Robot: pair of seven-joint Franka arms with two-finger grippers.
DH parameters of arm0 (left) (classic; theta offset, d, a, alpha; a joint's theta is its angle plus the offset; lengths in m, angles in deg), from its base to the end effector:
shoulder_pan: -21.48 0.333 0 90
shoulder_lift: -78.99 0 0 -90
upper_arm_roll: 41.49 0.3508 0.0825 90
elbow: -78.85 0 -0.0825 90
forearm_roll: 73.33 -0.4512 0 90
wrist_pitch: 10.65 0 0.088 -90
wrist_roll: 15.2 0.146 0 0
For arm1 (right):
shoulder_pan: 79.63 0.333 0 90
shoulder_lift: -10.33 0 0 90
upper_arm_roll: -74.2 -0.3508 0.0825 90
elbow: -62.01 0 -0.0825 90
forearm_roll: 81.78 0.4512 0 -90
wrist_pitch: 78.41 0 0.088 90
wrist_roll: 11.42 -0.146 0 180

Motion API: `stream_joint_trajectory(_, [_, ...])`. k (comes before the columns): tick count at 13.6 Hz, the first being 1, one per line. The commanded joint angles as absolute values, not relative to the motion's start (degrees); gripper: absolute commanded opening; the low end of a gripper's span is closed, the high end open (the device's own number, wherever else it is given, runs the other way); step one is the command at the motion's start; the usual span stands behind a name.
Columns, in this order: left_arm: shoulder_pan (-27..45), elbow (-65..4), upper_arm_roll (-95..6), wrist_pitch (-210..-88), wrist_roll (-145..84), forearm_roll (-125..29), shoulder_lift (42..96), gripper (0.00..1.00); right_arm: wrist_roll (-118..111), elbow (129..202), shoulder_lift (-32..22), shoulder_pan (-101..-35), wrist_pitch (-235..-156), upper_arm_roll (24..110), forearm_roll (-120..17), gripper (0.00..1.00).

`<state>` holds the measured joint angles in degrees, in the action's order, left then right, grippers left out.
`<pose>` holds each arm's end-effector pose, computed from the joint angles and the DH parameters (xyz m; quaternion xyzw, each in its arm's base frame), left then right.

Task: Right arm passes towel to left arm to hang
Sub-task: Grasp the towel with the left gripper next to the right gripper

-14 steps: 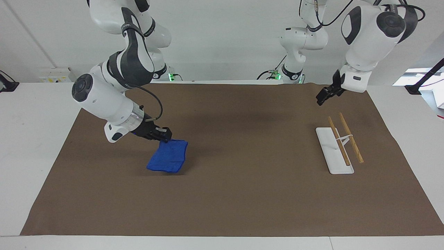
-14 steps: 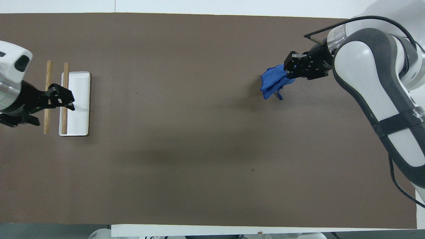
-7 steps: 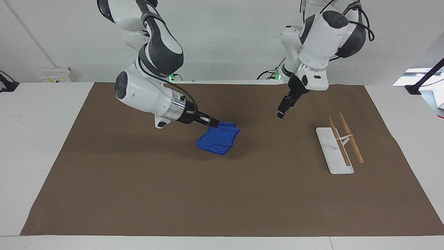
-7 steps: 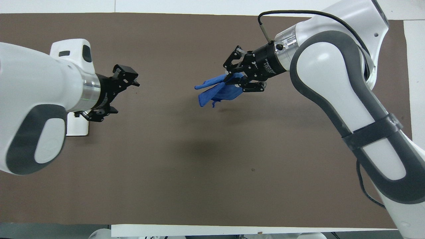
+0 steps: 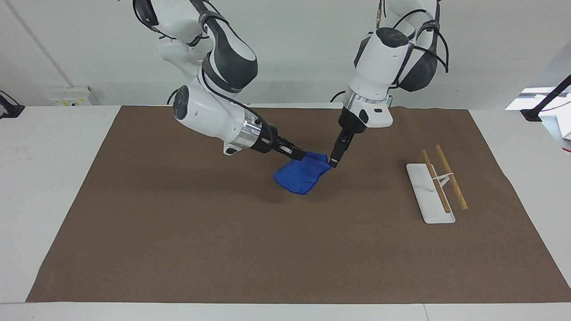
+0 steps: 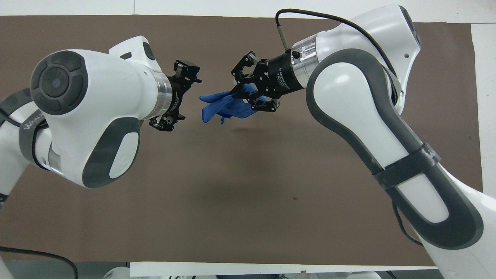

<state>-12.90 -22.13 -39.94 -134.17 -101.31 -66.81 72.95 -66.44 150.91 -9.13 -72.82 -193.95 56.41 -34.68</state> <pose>0.5838 -0.3873 0.5055 0.8725 0.4645 0.0297 0.1489 0.6763 0.3545 0.4848 -0.8205 0.3859 0.2209 0.3592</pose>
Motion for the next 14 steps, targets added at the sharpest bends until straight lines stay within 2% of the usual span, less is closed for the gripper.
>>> stream_joint_trajectory(1, [-14.12, -20.99, -39.03, -135.28, -101.60, -66.83, 70.91, 0.79, -67.32, 151.22, -9.10, -72.95, -194.95, 56.01, -32.03, 0.00])
stream_joint_trajectory(3, [-14.12, -21.08, -39.03, -136.33, -98.72, -66.74, 70.64, 0.68, -67.32, 151.22, -9.10, -72.42, -194.95, 56.01, -31.95, 0.00])
stream_joint_trajectory(5, [-14.12, -21.17, -39.03, -137.57, -97.82, -66.74, 69.77, 0.68, -67.41, 151.22, -9.10, -72.42, -194.87, 56.01, -31.95, 0.00])
stream_joint_trajectory(11, [-14.91, -22.13, -39.12, -133.98, -97.73, -66.65, 70.29, 0.55, -67.32, 151.22, -9.10, -72.42, -194.95, 56.09, -32.03, 0.00])
stream_joint_trajectory(12, [-15.17, -22.13, -39.12, -133.97, -97.82, -66.65, 70.29, 0.47, -67.32, 151.31, -9.10, -72.42, -194.95, 56.09, -32.03, 0.00])
stream_joint_trajectory(14, [-15.17, -22.13, -39.12, -133.97, -97.73, -66.57, 70.29, 0.22, -67.23, 151.31, -9.10, -72.34, -194.95, 56.09, -32.03, 0.01])
